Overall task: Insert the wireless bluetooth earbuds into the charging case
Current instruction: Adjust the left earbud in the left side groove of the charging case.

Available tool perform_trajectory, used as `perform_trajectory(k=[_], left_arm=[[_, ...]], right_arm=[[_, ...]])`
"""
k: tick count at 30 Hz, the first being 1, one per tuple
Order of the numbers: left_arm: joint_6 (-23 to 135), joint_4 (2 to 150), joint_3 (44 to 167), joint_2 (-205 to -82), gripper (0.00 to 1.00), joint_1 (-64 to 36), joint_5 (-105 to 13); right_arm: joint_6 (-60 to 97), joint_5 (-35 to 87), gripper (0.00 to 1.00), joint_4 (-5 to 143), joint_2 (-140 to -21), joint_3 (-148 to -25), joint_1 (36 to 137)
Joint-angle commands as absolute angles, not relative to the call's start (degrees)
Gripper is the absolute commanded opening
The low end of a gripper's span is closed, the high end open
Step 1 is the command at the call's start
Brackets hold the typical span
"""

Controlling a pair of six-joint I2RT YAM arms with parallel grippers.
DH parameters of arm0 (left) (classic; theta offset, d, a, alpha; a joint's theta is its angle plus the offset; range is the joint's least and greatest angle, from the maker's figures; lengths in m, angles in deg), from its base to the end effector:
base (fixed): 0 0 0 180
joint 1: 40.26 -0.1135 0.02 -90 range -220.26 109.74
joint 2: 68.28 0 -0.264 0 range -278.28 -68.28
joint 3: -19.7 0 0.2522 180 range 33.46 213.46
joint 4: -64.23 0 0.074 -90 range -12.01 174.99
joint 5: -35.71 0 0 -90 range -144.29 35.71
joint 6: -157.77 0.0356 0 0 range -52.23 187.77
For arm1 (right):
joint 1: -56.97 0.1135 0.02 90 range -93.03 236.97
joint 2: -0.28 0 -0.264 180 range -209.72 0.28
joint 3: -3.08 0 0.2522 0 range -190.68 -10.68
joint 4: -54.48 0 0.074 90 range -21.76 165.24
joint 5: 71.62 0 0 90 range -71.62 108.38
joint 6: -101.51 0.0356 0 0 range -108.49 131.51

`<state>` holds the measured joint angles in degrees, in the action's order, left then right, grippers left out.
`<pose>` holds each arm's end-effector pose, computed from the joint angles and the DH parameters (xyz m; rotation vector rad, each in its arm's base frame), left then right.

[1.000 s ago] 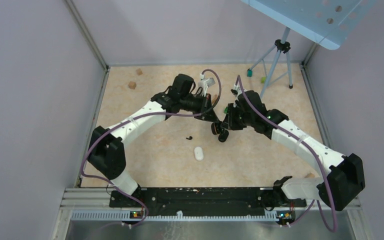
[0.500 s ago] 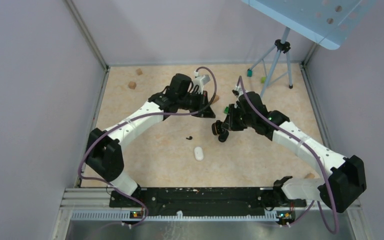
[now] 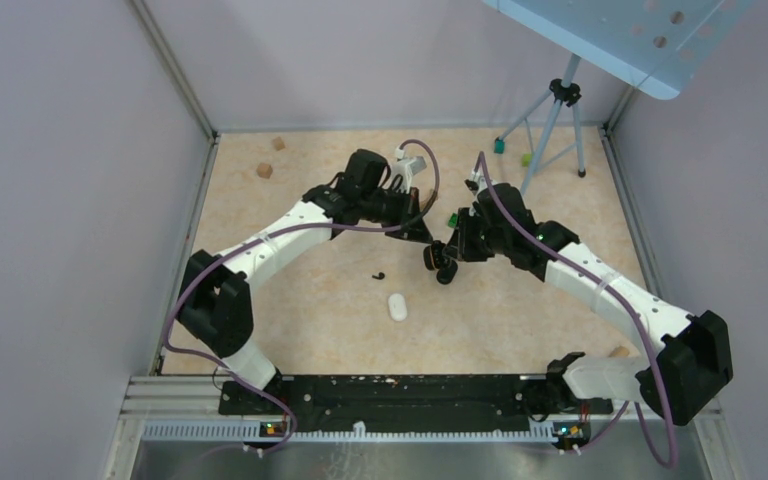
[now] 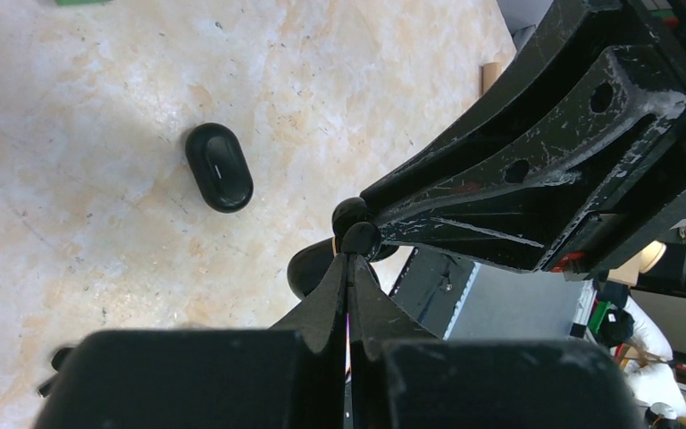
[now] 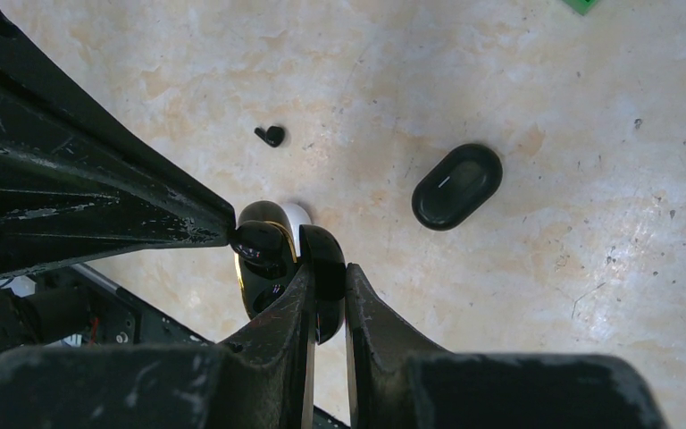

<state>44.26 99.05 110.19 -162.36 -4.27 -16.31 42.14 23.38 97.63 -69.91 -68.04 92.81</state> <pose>0.2869 -0.2354 0.2976 0.6480 2.3080 -1.2737 0.2120 0.1570 0.2924 -0.1558 2.4003 0.6716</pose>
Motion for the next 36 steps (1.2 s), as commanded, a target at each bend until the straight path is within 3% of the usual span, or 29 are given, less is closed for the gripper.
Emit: perform_trajectory(k=[1,10,15,36], left_arm=[[46.52,98.97,111.85,-161.14,0.00,-4.03,-15.36],[47.60,100.77,114.74,-160.84,0.00,-3.94,-24.07],[45.32,95.99,114.00,-161.81,0.00,-3.96,-21.89],[48.00,101.52,116.28,-164.10,0.00,-1.68,-16.30]], right_arm=[[42.29,23.08,0.00,96.22,-68.69,-68.78,93.18],[42.28,23.14,0.00,96.25,-69.13,-69.29,93.14],[42.62,23.47,0.00,96.02,-69.41,-69.26,93.18],[42.57,23.39,0.00,96.14,-70.00,-69.20,93.19]])
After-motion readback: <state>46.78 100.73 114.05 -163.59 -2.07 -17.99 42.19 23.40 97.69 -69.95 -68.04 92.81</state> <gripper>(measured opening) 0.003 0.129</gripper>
